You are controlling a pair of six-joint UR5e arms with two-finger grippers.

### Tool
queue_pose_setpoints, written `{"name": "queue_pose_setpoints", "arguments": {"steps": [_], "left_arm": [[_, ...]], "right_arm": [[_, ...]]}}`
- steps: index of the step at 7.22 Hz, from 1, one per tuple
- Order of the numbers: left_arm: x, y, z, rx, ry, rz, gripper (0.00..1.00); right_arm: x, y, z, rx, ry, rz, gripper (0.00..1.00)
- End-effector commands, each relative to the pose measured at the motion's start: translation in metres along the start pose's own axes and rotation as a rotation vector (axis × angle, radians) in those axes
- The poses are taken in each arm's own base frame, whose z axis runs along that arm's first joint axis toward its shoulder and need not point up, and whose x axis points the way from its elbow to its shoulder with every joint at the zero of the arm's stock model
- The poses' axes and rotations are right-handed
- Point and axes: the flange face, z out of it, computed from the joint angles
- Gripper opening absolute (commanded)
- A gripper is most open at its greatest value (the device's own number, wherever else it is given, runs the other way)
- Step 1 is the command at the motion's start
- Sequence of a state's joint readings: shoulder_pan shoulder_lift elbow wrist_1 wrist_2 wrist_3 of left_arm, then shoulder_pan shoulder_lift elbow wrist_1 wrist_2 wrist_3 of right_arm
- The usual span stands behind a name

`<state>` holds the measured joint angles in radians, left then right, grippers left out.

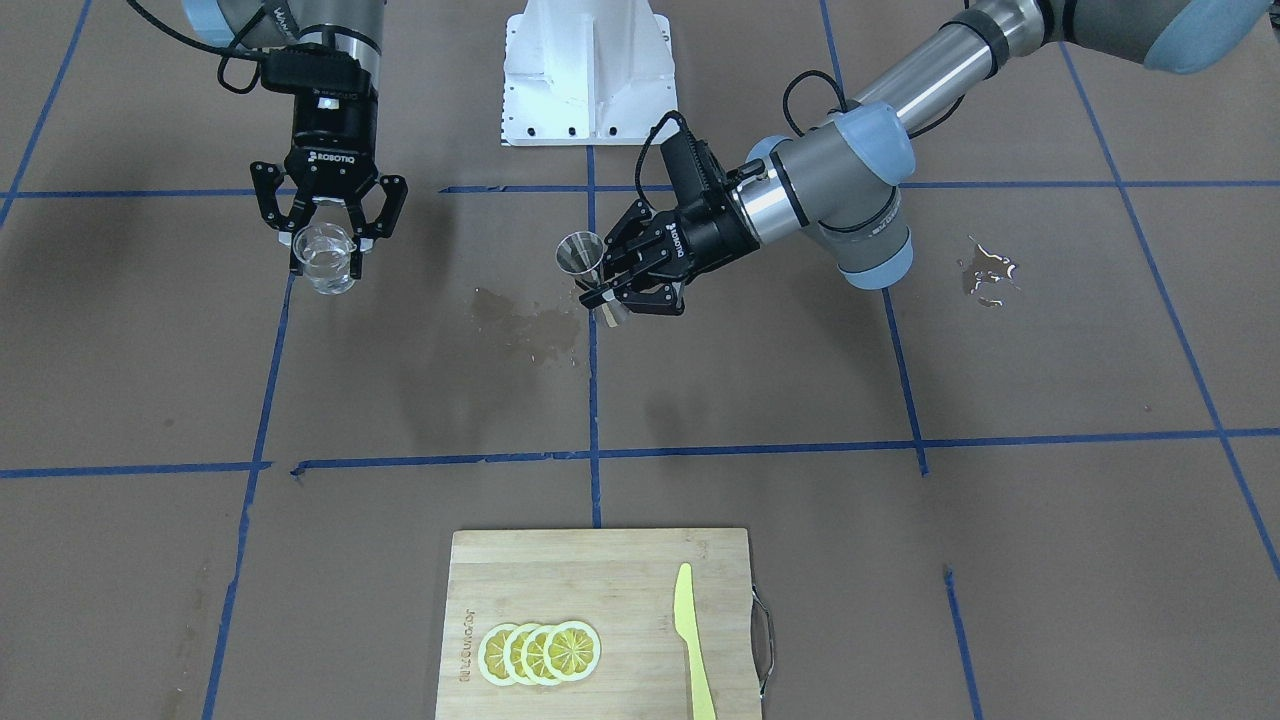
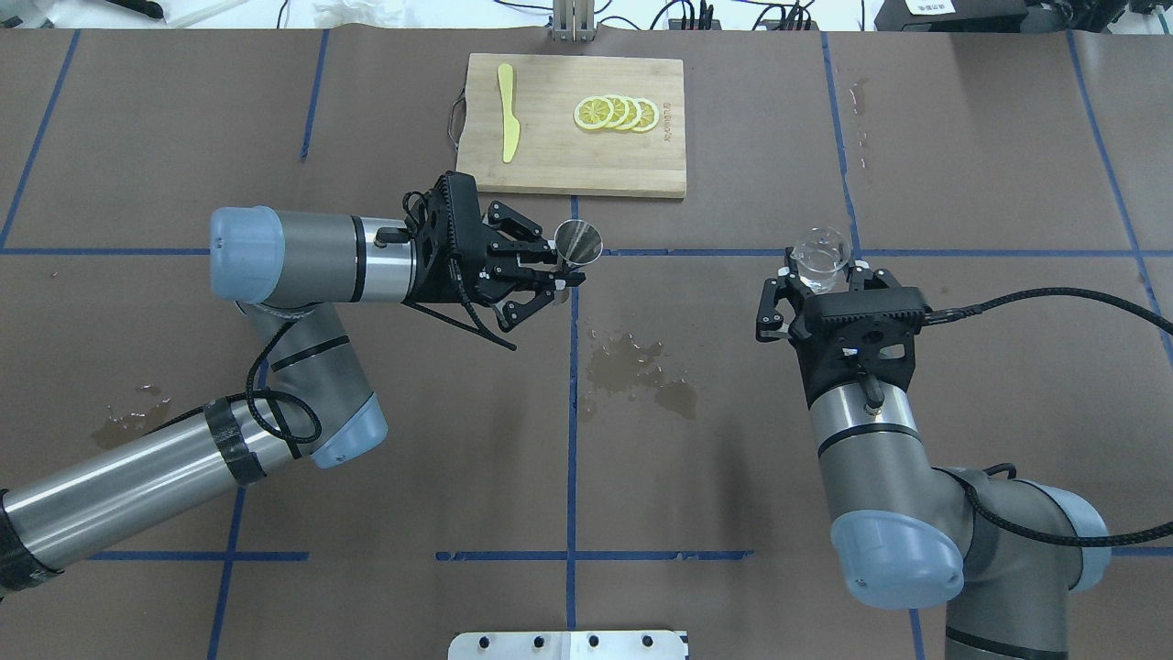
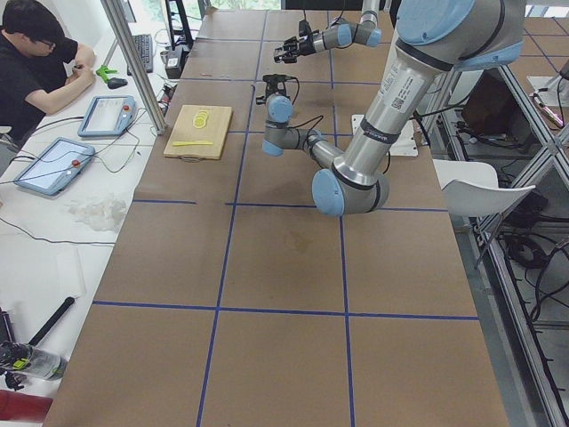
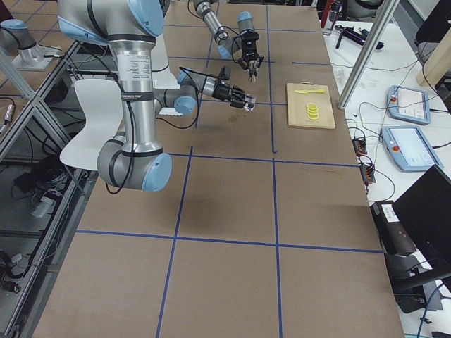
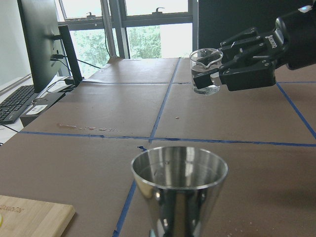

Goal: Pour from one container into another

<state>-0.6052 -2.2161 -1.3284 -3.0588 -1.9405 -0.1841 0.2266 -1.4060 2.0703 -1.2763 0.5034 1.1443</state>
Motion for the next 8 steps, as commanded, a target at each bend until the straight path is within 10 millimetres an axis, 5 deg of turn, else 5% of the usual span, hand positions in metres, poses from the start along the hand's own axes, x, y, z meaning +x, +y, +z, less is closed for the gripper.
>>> {"name": "queue_pose_setpoints", "arguments": {"steps": [1,3,8], "left_arm": [[-0.001,0.001,0.0,-0.002,-0.001,-0.001,0.0],[0.0,0.002,0.0,-0.005,0.0,-0.002,0.0],[0.002,0.002,0.002,-0.005,0.003,-0.003,0.0]], "right_arm": [[-0.031,-0.03,-0.009,0.024,-0.038,-0.132,0.0],[-0.056,-0.056,-0.017,0.045,-0.064,-0.123,0.0],[-0.088,-0.065,-0.018,0.067,-0.061,-0.238,0.0]]}}
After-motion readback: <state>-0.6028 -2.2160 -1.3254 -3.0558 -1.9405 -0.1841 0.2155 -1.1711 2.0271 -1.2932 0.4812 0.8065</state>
